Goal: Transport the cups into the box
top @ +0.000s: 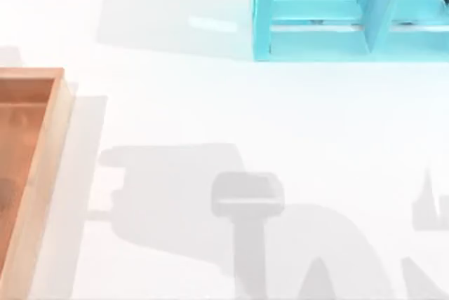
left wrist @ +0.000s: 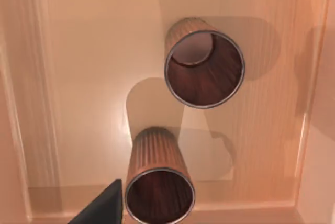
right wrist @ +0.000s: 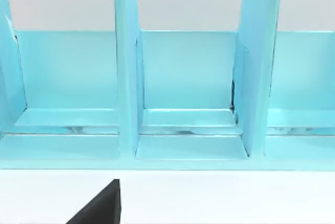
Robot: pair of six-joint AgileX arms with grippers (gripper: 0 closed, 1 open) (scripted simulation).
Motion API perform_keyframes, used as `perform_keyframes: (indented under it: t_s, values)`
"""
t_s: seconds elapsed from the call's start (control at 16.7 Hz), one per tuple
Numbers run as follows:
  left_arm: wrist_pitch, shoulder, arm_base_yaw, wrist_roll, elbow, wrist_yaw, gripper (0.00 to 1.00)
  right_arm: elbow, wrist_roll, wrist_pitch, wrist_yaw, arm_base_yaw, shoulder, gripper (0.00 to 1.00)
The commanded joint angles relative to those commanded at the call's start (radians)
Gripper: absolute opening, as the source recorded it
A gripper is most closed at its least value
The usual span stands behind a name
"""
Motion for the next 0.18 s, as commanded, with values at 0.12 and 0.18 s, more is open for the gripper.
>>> perform_keyframes:
  t_s: [0.12,0.18]
  values:
    - [-0.045,0.0,-0.001,-0.002,0.046,-0.001,1.0,0.0,0.0,0.0,0.0,0.0,0.0,1.0]
    - [-0.051,0.001,-0.001,-0.002,0.053,-0.002,1.0,0.0,0.0,0.0,0.0,0.0,0.0,1.0]
